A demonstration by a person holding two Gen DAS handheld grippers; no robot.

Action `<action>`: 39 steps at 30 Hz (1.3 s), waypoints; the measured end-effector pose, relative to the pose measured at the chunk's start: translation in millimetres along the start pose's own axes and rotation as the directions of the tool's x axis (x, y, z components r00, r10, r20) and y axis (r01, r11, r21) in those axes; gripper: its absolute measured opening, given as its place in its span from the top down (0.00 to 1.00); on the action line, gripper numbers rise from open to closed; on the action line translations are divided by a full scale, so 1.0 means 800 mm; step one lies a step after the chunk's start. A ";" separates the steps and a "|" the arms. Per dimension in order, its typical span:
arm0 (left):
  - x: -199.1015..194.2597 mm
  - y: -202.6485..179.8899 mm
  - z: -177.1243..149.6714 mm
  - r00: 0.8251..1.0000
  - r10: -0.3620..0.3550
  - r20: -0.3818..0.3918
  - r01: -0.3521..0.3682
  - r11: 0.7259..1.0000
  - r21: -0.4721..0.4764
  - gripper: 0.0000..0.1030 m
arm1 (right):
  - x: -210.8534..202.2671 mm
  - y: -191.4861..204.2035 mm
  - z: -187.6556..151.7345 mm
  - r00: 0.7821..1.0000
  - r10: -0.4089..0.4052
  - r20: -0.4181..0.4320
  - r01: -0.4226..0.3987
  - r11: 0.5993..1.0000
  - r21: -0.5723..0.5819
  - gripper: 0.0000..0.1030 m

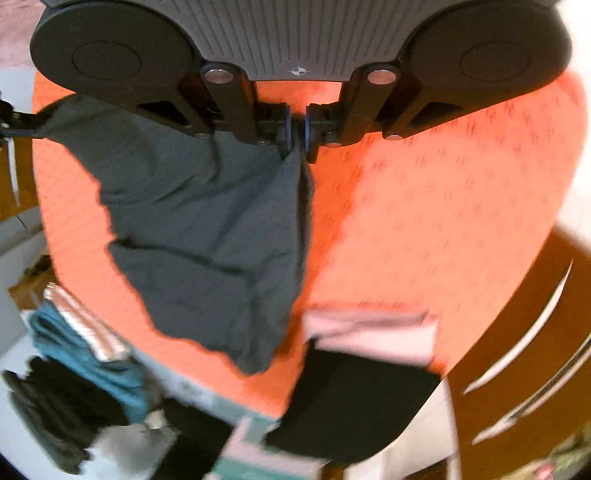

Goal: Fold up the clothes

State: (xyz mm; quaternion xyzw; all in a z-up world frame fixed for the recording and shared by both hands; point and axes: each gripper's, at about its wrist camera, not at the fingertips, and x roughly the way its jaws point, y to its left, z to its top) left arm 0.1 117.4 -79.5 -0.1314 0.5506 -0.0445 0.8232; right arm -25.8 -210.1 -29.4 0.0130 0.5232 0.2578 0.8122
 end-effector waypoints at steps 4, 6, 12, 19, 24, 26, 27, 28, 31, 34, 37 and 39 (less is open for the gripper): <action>0.004 0.012 -0.010 1.000 0.017 0.011 -0.017 0.999 -0.033 0.83 | -0.018 0.008 0.019 1.000 -0.010 0.025 0.011 0.998 -0.055 0.94; 0.001 0.015 -0.010 0.999 0.018 0.029 -0.017 0.999 -0.042 0.82 | -0.029 0.012 0.030 0.999 -0.016 0.042 0.019 0.996 -0.083 0.92; -0.015 0.013 -0.014 0.996 0.035 0.077 -0.033 0.999 -0.027 0.77 | -0.032 0.024 0.060 0.997 -0.006 0.074 0.015 0.992 -0.125 0.83; -0.036 0.016 -0.039 0.991 0.081 0.105 -0.078 0.996 -0.039 0.59 | 0.068 0.066 0.062 0.999 0.031 -0.033 -0.037 0.981 -0.190 0.76; -0.057 0.015 -0.061 0.986 0.086 0.140 -0.081 0.996 -0.037 0.47 | 0.123 0.099 0.053 0.995 0.010 -0.096 -0.036 0.962 -0.272 0.57; -0.062 0.014 -0.068 0.985 0.093 0.146 -0.088 0.995 -0.040 0.45 | 0.135 0.109 0.051 0.994 0.005 -0.108 -0.037 0.953 -0.300 0.53; -0.064 0.014 -0.071 0.985 0.094 0.147 -0.088 0.995 -0.045 0.44 | 0.140 0.113 0.049 0.994 0.005 -0.113 -0.040 0.948 -0.314 0.52; -0.064 0.013 -0.074 0.985 0.094 0.145 -0.088 0.995 -0.049 0.44 | 0.146 0.116 0.047 0.993 -0.003 -0.117 -0.036 0.943 -0.330 0.51; -0.063 0.011 -0.079 0.986 0.096 0.137 -0.089 0.995 -0.054 0.44 | 0.165 0.122 0.038 0.991 -0.047 -0.122 -0.002 0.928 -0.374 0.63; -0.062 0.008 -0.080 0.986 0.097 0.137 -0.092 0.995 -0.042 0.44 | 0.166 0.113 0.031 0.992 -0.063 -0.111 0.019 0.934 -0.356 0.96; -0.060 0.005 -0.076 0.985 0.095 0.142 -0.092 0.995 -0.028 0.44 | 0.140 0.099 0.030 0.997 -0.057 -0.060 0.036 0.951 -0.307 0.97; -0.056 0.002 -0.071 0.985 0.093 0.142 -0.092 0.996 -0.018 0.44 | 0.115 0.086 0.031 0.998 -0.056 -0.015 0.050 0.963 -0.264 0.97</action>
